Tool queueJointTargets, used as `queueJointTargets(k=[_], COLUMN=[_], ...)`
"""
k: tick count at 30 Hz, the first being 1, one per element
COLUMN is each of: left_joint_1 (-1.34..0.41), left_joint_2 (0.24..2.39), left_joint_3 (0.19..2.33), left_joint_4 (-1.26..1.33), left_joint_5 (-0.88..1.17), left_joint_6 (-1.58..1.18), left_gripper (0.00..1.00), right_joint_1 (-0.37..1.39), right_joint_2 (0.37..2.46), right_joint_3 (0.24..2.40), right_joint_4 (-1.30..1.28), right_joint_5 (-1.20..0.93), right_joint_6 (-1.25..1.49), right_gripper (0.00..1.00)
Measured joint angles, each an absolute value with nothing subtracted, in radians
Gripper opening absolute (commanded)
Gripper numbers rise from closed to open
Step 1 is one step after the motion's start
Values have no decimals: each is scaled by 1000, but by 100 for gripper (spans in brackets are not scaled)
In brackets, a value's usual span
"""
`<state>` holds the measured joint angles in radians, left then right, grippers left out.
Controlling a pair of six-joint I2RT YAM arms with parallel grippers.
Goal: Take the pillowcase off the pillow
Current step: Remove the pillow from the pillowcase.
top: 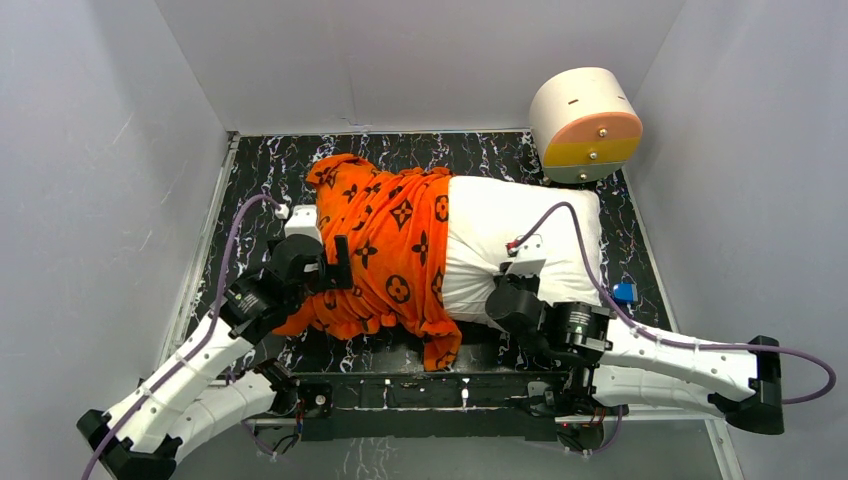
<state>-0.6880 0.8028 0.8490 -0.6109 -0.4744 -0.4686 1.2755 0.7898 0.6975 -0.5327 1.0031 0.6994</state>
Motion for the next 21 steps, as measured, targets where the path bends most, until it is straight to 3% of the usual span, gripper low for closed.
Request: queueJointTargets(k=[6,15,21], left_joint_1=[-683,-683,-683], left_joint_2=[653,517,562], left_joint_3=[851,852,756], left_joint_4=[-647,-704,-624], left_joint_5=[-345,-97,63], left_joint_6=[-487,-591,-696], left_gripper=[98,98,85], right_joint_1=[1272,1272,1272], right_joint_2=[915,924,923], right_joint_3=[737,737,737], right_joint_4=[-536,-514,-500], right_joint_5=[1026,1038,1039], right_joint_6=[670,646,624], right_gripper=[0,0,0])
